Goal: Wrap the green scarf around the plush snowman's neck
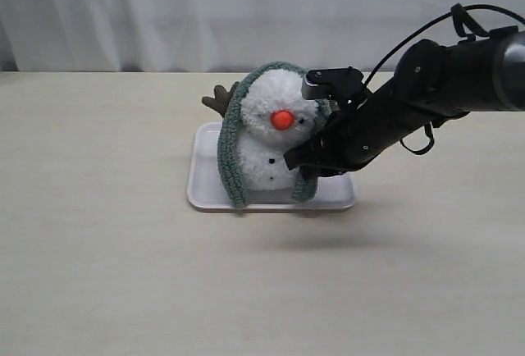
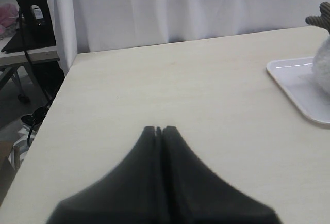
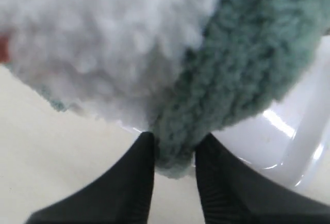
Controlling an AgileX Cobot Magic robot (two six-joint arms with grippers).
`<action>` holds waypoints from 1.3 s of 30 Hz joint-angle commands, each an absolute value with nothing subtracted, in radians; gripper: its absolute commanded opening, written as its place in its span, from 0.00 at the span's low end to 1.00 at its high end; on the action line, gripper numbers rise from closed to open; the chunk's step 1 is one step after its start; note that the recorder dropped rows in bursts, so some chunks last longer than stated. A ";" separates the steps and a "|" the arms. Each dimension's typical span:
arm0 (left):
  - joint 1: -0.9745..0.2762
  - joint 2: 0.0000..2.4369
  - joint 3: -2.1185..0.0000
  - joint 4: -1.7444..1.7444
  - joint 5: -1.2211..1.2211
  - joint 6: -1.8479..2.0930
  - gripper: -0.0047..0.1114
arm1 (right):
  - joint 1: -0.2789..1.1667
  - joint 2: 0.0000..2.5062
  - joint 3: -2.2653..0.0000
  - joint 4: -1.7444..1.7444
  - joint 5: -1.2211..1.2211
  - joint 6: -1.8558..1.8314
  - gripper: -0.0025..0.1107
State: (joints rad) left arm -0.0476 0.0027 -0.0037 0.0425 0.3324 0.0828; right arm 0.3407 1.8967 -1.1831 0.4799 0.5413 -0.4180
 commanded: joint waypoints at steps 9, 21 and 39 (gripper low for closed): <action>-0.047 0.000 0.000 0.040 0.323 0.082 0.04 | 0.337 1.766 -1.284 0.474 0.892 -0.420 0.47; -0.047 0.000 0.000 0.040 0.323 0.082 0.04 | 0.337 1.672 -1.301 0.414 0.854 -0.406 0.30; -0.047 0.000 0.000 0.040 0.323 0.082 0.04 | 0.335 1.897 -1.683 0.242 0.824 -0.223 0.06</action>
State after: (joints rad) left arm -0.0476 0.0027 -0.0037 0.0425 0.3324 0.0828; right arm 0.3407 1.8321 -1.5992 0.2657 0.7264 -0.2338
